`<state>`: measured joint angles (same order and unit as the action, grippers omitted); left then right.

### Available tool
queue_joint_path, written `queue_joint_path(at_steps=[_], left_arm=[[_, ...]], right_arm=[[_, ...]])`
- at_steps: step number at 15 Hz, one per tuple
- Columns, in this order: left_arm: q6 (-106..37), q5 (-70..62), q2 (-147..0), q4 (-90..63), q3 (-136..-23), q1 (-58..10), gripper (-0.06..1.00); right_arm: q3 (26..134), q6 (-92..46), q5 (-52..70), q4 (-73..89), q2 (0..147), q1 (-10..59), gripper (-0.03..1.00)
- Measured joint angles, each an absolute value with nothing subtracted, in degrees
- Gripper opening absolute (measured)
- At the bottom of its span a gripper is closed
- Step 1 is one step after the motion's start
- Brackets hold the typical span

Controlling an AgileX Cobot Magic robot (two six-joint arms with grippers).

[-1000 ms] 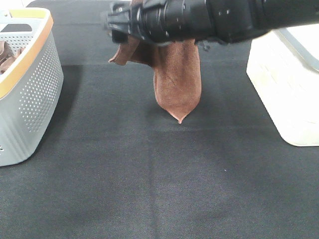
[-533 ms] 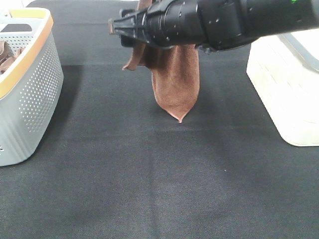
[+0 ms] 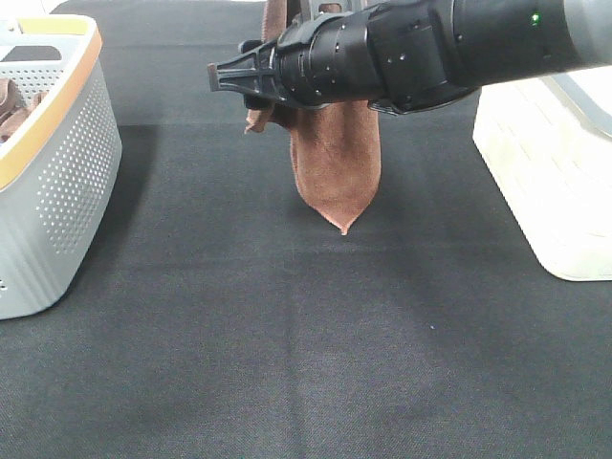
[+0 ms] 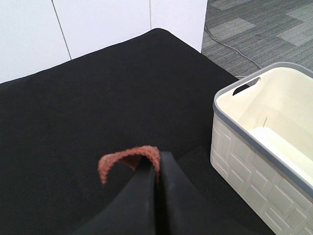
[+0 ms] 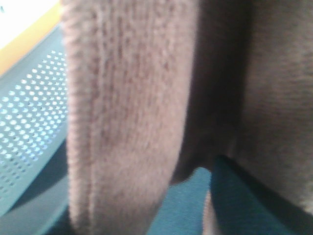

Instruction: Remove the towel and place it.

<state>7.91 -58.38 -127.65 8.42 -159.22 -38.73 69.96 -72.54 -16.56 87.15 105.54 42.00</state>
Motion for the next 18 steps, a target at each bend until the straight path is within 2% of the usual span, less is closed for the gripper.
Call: queue_joint_path(at_steps=[3,6,7,8,12,18], left_arm=[[7.91,-57.75,-127.65,8.48,-159.22,-38.73,0.00],[7.91,-57.24,-127.65,8.77,-159.22,-38.73,0.00],[7.91,-57.18,-127.65,9.00,-159.22,-38.73,0.00],[7.91,-57.18,-127.65,9.34,-159.22,-38.73,0.00],[8.59,-58.56,-127.65,15.24,-159.22,-38.50,0.00],[9.45,-64.69,-128.92,13.06,-159.22,-35.12,0.00]], right_arm=[[69.96,-74.89,-16.73,87.15,105.77,42.00,0.46],[69.96,-76.72,-16.73,87.43,105.77,42.00,0.17],[69.96,-77.12,-16.56,88.12,105.77,42.00,0.04],[69.96,-78.04,-15.87,88.75,105.77,42.00,0.00],[69.96,-83.19,-9.00,93.56,104.16,42.00,0.00],[65.66,-86.69,3.44,96.03,100.84,42.00,0.00]])
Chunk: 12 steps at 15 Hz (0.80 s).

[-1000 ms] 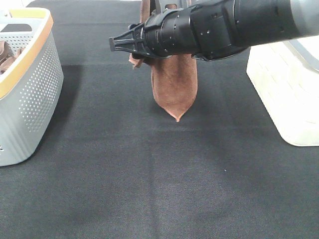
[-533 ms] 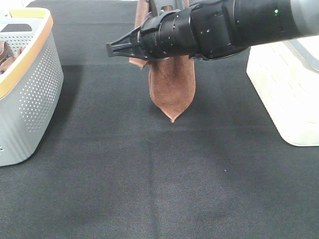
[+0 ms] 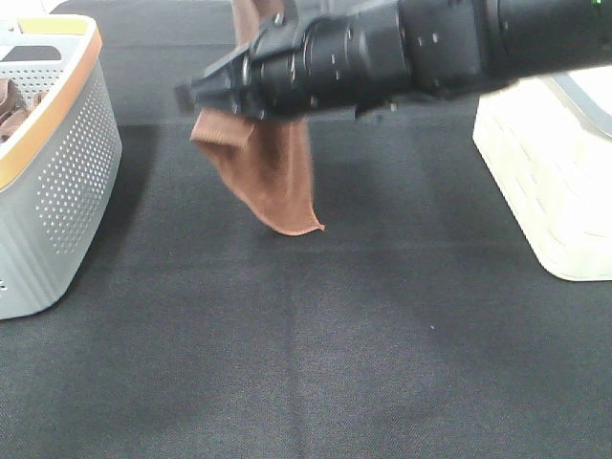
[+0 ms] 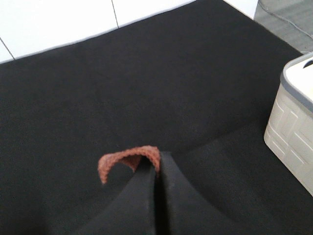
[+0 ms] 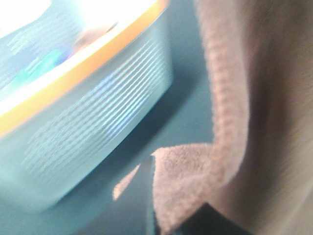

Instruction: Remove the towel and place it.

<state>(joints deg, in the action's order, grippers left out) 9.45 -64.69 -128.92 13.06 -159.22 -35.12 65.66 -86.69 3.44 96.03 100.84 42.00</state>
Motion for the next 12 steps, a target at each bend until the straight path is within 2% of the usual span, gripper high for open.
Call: queue_joint_path(at_steps=[1,3,9,12], left_arm=[[9.45,-65.49,-129.03,11.52,-159.22,-34.78,0.00],[8.77,-68.41,-129.03,10.37,-159.22,-34.72,0.00],[6.53,-71.79,-129.37,9.85,-159.22,-34.72,0.00],[3.95,-71.05,-129.37,12.09,-159.22,-34.43,0.00]], right_arm=[[64.86,-84.57,6.99,93.56,100.84,42.00,0.00],[64.00,-71.91,15.30,79.35,100.84,42.00,0.00],[64.06,6.19,30.19,1.78,94.60,41.88,0.00],[65.26,17.76,37.07,-12.66,89.15,39.71,0.00]])
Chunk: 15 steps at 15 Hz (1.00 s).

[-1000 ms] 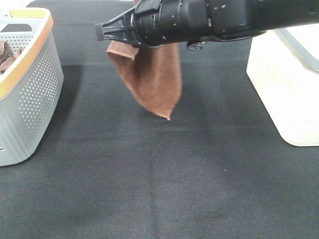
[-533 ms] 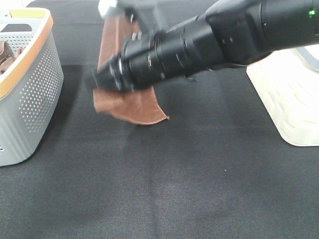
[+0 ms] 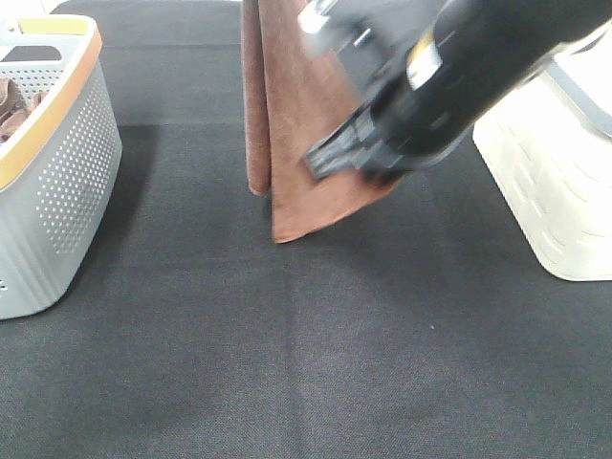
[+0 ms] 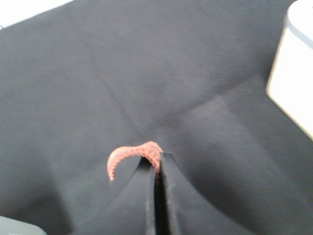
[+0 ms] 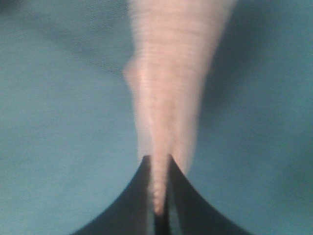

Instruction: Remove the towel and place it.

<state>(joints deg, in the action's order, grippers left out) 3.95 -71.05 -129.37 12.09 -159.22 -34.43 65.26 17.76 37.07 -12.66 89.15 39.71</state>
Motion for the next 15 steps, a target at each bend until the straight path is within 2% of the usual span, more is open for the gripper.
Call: queue_joint_path(at_steps=[3,8,11,15], left_arm=[[3.32,-70.87,-129.37,11.46,-159.22,-33.12,0.00],[3.27,-70.70,-129.20,8.59,-156.36,-29.56,0.00],[4.07,-70.59,-129.26,7.68,-148.51,-26.81,0.00],[4.98,-68.12,-129.60,9.05,-146.05,-25.50,0.00]], right_arm=[[69.27,16.73,40.22,-13.81,88.52,33.00,0.00],[74.60,13.24,37.59,-13.01,88.52,26.30,0.00],[76.26,12.89,29.39,-13.29,88.64,23.72,0.00],[76.78,12.89,19.08,-18.16,92.59,23.03,0.00]])
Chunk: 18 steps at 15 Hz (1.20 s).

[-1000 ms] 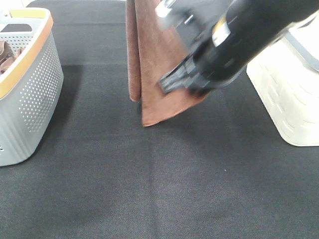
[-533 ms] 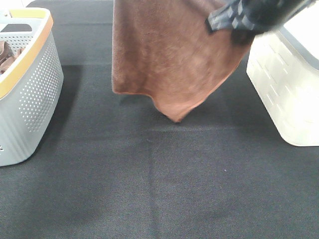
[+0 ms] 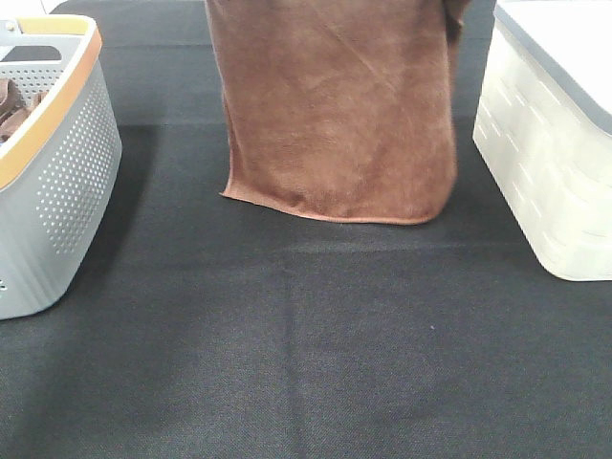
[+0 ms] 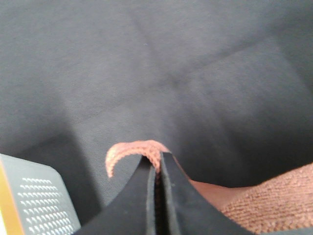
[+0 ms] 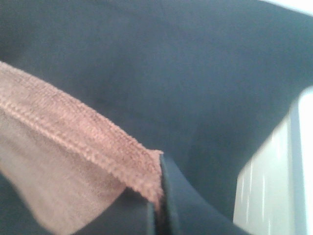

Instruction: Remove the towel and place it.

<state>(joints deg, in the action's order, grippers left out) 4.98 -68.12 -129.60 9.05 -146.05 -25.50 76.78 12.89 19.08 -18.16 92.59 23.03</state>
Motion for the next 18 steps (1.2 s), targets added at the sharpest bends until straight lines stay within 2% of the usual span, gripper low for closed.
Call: queue_joint_path(at_steps=[5,10,13,18], left_arm=[[5.10,-50.02,-132.93,13.92,-145.76,-25.04,0.00],[5.10,-38.79,-132.93,19.94,-145.76,-25.04,0.00],[5.10,-41.14,-133.38,20.97,-145.76,-24.98,0.00],[5.33,-64.46,-136.13,12.83,-145.76,-25.84,0.00]], right_arm=[[80.33,12.89,3.78,-20.68,101.24,17.88,0.00],[85.49,12.89,-3.90,-21.26,106.40,15.81,0.00],[86.06,12.89,-2.52,-21.54,108.69,15.76,0.00],[86.06,12.61,18.11,-9.28,109.89,16.62,0.00]])
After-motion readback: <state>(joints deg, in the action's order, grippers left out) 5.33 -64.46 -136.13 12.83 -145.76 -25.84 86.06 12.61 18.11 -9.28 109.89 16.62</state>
